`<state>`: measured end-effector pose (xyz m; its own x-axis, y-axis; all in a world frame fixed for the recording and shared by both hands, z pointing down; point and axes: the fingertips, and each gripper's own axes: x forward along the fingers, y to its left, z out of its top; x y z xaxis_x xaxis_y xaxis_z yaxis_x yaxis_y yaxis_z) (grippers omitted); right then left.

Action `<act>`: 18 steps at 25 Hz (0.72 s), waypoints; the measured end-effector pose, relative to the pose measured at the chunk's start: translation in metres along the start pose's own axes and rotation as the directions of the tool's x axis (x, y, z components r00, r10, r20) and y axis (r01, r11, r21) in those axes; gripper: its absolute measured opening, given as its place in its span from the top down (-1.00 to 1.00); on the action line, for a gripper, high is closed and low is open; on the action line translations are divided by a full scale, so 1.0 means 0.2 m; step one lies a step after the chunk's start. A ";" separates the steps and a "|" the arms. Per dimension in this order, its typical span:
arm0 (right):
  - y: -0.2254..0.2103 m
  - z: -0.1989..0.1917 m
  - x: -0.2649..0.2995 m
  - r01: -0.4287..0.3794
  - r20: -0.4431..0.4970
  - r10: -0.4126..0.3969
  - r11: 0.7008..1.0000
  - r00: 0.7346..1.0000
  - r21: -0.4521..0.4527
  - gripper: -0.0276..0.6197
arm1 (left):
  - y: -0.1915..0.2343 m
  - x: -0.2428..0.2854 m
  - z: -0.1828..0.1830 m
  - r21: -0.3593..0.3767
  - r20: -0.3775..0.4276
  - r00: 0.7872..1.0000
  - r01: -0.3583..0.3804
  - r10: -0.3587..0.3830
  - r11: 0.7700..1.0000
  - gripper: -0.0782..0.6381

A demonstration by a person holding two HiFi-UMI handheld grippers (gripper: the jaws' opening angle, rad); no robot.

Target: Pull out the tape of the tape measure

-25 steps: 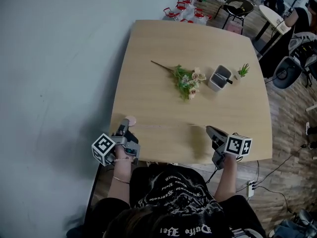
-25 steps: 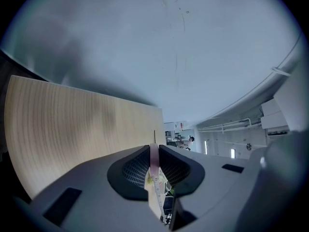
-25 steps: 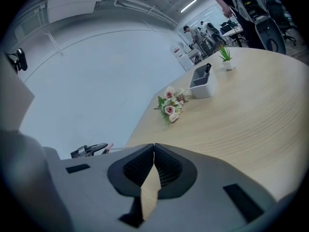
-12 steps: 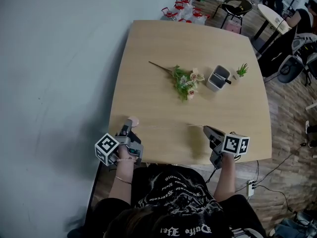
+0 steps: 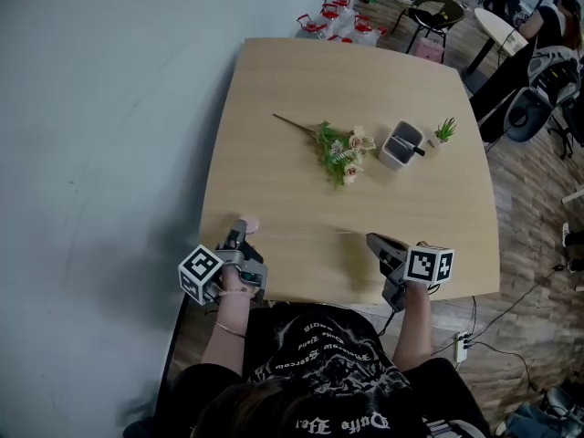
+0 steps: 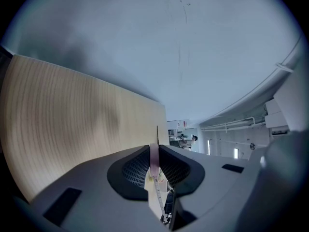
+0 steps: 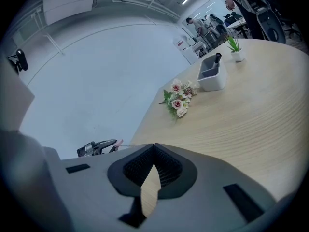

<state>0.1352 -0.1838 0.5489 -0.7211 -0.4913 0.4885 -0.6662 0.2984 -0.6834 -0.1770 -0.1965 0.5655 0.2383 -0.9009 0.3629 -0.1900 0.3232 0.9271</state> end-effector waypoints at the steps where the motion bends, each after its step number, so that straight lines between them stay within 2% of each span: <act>1: 0.00 -0.01 0.00 -0.001 -0.006 0.001 1.000 1.000 -0.001 0.86 | 0.00 0.00 0.00 0.000 0.003 1.000 -0.001 0.001 1.000 0.60; 13: 0.03 -0.06 0.01 -0.008 -0.031 0.008 1.000 0.999 -0.006 0.86 | 0.02 -0.02 0.01 -0.020 0.016 1.000 -0.006 0.007 1.000 0.60; 18: 0.04 -0.07 0.01 -0.013 -0.031 0.012 1.000 0.999 -0.008 0.86 | 0.05 -0.02 0.01 0.013 0.019 1.000 -0.024 0.024 1.000 0.60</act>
<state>0.1262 -0.1699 0.5518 -0.7349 -0.4616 0.4969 -0.6586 0.3108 -0.6853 -0.1813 -0.1895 0.5719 0.2151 -0.8983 0.3831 -0.2078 0.3413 0.9167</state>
